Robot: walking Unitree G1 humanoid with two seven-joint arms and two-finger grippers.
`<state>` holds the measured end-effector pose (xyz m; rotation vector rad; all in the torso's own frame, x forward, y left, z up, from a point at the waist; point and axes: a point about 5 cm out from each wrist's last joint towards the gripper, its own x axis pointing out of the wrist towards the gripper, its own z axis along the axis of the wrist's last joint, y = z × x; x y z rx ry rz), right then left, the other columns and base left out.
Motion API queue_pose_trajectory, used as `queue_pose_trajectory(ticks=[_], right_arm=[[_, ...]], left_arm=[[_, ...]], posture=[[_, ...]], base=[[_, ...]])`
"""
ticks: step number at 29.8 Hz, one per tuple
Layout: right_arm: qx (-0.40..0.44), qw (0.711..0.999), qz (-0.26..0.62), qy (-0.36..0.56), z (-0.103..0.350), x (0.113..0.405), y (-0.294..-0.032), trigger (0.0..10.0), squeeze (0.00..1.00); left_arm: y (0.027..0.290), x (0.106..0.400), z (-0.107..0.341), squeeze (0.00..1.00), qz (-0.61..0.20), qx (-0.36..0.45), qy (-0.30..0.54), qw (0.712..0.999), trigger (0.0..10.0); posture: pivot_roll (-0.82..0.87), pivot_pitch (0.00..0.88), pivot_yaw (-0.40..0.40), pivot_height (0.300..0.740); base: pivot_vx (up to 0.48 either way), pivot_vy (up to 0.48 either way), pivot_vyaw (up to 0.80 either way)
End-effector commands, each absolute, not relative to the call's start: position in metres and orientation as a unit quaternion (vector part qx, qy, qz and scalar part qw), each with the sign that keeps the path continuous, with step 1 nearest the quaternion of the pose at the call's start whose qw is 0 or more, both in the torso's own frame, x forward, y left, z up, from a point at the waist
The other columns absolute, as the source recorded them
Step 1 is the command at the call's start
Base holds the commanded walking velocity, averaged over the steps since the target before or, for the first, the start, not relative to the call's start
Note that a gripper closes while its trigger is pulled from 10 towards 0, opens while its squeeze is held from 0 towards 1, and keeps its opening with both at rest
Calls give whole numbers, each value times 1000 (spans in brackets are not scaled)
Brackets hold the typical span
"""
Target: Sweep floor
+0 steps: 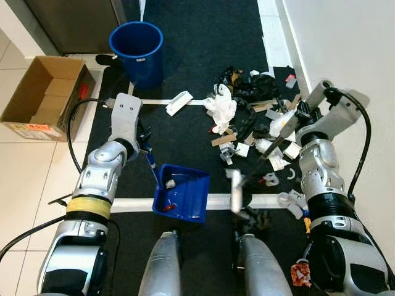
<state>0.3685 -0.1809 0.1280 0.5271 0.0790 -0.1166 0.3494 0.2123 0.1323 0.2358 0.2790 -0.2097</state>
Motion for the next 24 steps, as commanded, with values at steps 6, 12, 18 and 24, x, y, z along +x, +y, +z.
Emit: queue_pose_trajectory(ticks=[6, 12, 18, 24], right_arm=[[283, 957, -62, 21, 135, 370, -187, 10000, 0], [196, 977, -82, -35, 162, 372, -218, 10000, 0], [94, 987, -97, -85, 189, 371, -241, 10000, 0], [39, 991, -93, -88, 185, 371, -238, 10000, 0]], left_arm=[[210, 341, 112, 0, -100, 102, 169, 975, 10000], [211, 339, 111, 0, -97, 101, 168, 976, 10000], [211, 338, 111, 0, -97, 100, 169, 976, 10000], [209, 338, 110, 0, -101, 99, 169, 975, 10000]], posture=[[0, 216, -7, 740], [-1, 212, -10, 740], [-5, 210, -10, 740], [-8, 214, -6, 740]], base=[[0, 0, 0], [0, 0, 0], [0, 0, 0], [0, 0, 0]])
